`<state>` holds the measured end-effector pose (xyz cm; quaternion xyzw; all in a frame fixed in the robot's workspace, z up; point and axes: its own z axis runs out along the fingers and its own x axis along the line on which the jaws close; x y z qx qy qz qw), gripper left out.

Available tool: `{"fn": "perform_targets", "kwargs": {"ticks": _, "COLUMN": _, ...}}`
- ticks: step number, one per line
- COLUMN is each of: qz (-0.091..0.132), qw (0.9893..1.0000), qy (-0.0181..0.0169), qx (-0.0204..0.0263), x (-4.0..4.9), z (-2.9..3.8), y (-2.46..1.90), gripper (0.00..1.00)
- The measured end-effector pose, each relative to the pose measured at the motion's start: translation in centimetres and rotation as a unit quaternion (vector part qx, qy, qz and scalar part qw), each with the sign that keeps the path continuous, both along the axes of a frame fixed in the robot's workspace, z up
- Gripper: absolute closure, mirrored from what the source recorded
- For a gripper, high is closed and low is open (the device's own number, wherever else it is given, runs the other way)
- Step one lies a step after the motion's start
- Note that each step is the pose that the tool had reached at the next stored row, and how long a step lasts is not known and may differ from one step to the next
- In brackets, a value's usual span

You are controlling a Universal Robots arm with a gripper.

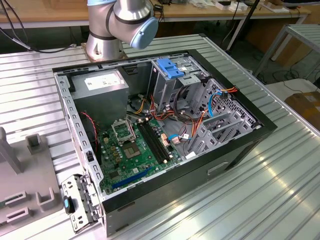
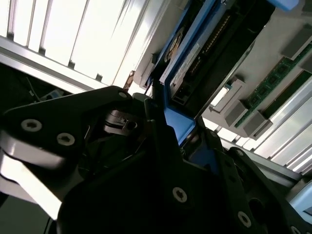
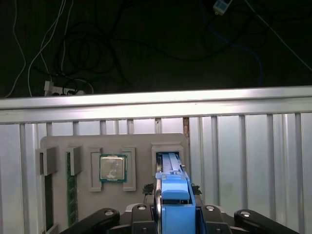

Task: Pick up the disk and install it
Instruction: 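Pick up the disk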

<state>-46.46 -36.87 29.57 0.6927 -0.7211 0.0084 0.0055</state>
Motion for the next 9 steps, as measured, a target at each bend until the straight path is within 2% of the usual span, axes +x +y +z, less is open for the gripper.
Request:
{"fn": "perform_targets", "kwargs": {"ticks": 5, "qz": 0.0, "qw": 1.0, "qy": 0.0, "qx": -0.0011, "x": 0.01, "z": -0.02, "y": 0.0, "gripper": 0.63}}
{"fn": "perform_targets", "kwargs": {"ticks": 7, "qz": 0.015, "qw": 0.9999, "qy": 0.0, "qx": -0.0011, "x": 0.02, "z": -0.04, "y": 0.0, "gripper": 0.63}}
{"fn": "perform_targets", "kwargs": {"ticks": 9, "qz": 0.006, "qw": 1.0, "qy": 0.0, "qx": -0.0011, "x": 0.01, "z": -0.05, "y": 0.0, "gripper": 0.63}}
